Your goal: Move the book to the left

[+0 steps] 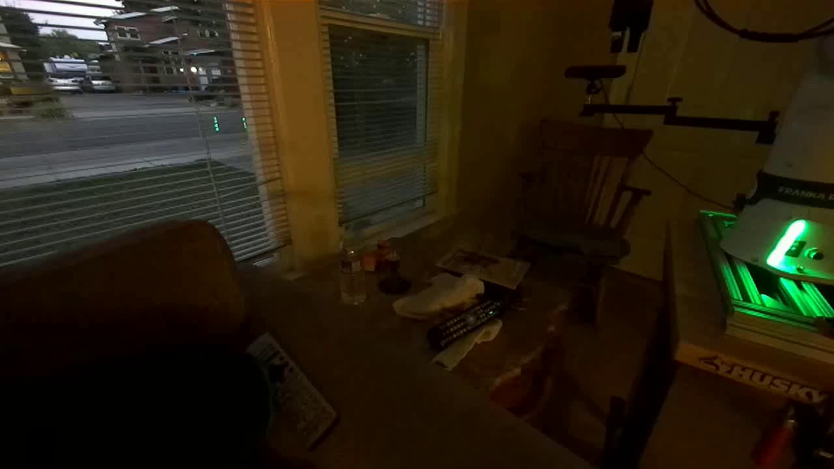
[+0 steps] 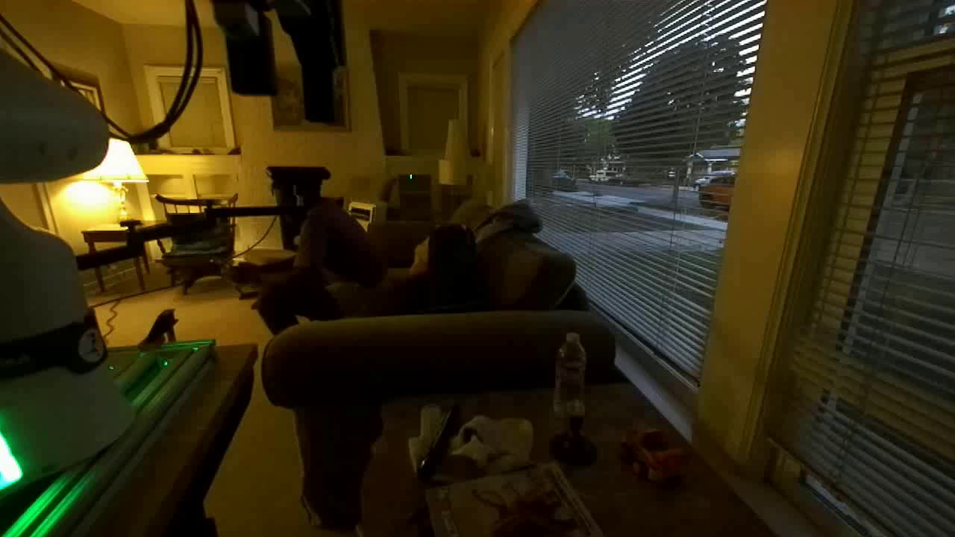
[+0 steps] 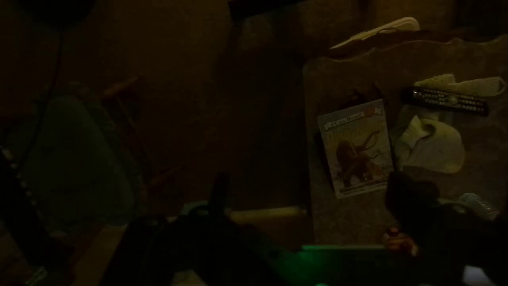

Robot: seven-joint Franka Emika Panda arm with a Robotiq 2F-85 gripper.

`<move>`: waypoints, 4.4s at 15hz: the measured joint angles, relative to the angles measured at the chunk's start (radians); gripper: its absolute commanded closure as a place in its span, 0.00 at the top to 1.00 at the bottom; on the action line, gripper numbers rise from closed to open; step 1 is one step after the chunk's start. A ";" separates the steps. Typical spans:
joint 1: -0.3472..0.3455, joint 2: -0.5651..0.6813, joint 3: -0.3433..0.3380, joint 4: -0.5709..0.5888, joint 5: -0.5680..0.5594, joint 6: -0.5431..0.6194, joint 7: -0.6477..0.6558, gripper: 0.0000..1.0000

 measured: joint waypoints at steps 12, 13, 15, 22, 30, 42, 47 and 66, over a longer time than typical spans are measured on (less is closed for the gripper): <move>0.018 0.024 -0.018 0.001 0.049 0.001 0.000 1.00; 0.028 0.045 -0.033 0.002 0.088 0.007 0.000 1.00; 0.046 0.099 -0.066 0.000 0.176 0.043 0.000 1.00; 0.104 0.265 -0.126 -0.106 0.392 0.382 -0.209 1.00; 0.151 0.503 -0.122 -0.071 0.392 0.450 -0.478 1.00; 0.125 0.727 -0.099 0.106 0.647 0.380 -0.753 1.00; 0.028 0.982 0.016 0.360 0.672 0.273 -0.895 1.00; -0.102 1.447 0.191 0.906 0.641 0.009 -1.053 1.00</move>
